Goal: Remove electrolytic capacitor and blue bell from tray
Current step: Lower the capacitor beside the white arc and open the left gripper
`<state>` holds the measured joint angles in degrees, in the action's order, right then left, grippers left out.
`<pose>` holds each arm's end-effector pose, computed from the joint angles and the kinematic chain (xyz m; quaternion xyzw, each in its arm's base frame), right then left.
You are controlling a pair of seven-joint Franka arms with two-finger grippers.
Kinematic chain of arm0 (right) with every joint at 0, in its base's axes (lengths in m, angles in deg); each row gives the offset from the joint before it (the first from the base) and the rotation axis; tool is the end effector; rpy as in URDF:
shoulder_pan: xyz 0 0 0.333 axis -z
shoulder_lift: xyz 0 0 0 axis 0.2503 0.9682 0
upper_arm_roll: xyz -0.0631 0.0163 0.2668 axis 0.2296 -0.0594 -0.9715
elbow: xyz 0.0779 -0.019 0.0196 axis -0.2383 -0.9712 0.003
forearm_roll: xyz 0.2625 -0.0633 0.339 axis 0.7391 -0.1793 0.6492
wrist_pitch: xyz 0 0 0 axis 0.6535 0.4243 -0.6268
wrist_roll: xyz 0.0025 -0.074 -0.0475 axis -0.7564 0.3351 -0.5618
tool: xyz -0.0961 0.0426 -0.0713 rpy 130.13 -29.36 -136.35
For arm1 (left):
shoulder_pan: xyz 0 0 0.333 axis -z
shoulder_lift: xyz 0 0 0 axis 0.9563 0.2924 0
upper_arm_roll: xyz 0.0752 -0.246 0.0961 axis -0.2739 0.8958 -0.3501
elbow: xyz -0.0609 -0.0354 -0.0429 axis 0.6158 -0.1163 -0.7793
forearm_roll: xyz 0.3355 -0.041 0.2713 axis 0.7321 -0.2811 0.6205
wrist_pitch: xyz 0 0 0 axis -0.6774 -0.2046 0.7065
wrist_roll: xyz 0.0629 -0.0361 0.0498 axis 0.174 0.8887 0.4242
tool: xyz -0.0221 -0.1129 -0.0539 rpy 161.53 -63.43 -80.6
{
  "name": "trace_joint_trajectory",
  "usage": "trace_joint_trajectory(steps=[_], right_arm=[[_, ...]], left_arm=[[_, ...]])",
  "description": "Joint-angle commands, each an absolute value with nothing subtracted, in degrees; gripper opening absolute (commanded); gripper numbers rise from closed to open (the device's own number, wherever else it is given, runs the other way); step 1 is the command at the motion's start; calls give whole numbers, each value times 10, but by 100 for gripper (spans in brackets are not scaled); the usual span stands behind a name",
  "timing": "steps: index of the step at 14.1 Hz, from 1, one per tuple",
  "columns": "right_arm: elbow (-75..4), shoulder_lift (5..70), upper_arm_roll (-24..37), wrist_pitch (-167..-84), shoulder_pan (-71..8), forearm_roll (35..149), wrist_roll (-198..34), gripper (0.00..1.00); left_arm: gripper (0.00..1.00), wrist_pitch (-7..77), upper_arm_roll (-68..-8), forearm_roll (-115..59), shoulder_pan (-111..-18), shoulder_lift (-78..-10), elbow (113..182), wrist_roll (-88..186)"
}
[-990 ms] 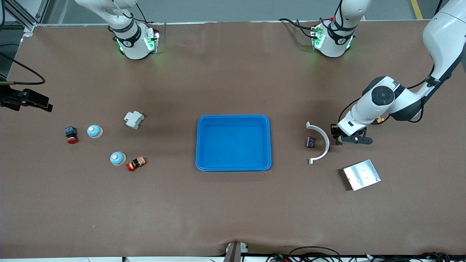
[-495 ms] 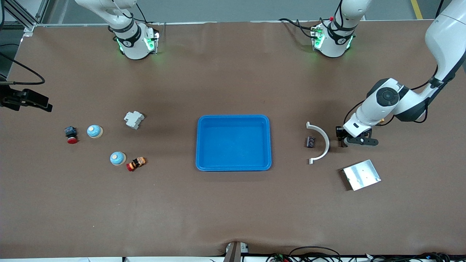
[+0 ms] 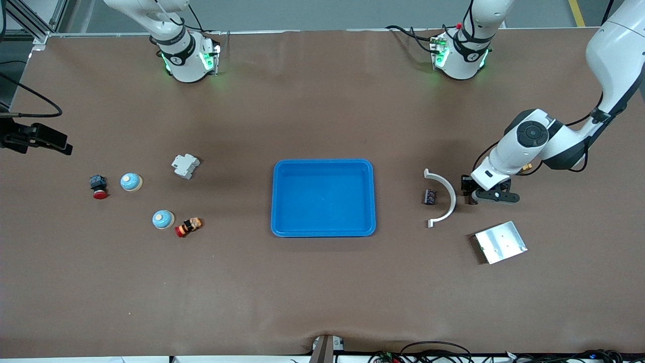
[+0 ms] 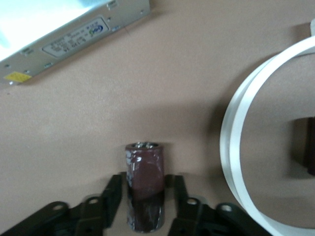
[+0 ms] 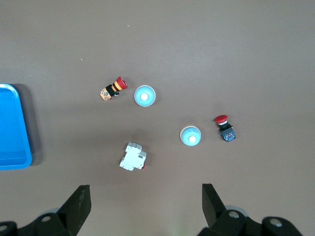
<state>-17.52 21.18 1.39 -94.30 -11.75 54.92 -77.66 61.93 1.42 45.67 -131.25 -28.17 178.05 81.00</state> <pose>0.6175 -0.0371 0.5573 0.9990 -0.0249 -0.0368 0.0025 0.5245 -0.0778 0.0992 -0.9955 0.0761 -0.0569 0.0003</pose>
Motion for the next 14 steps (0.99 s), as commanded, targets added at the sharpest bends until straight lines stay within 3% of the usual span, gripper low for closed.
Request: trace_joint_trajectory(steps=[1, 6, 14], right_arm=[[-169, 210, 7, -938, -104, 561, -774, 100], [-169, 210, 7, -938, -104, 561, -774, 100], [-170, 210, 7, -937, -103, 561, -774, 100]], left_arm=[[100, 624, 5, 468, -1307, -284, 1767, 819], [100, 623, 2, 441, -1311, -286, 1730, 817], [100, 618, 16, 361, -1316, -324, 1726, 818]])
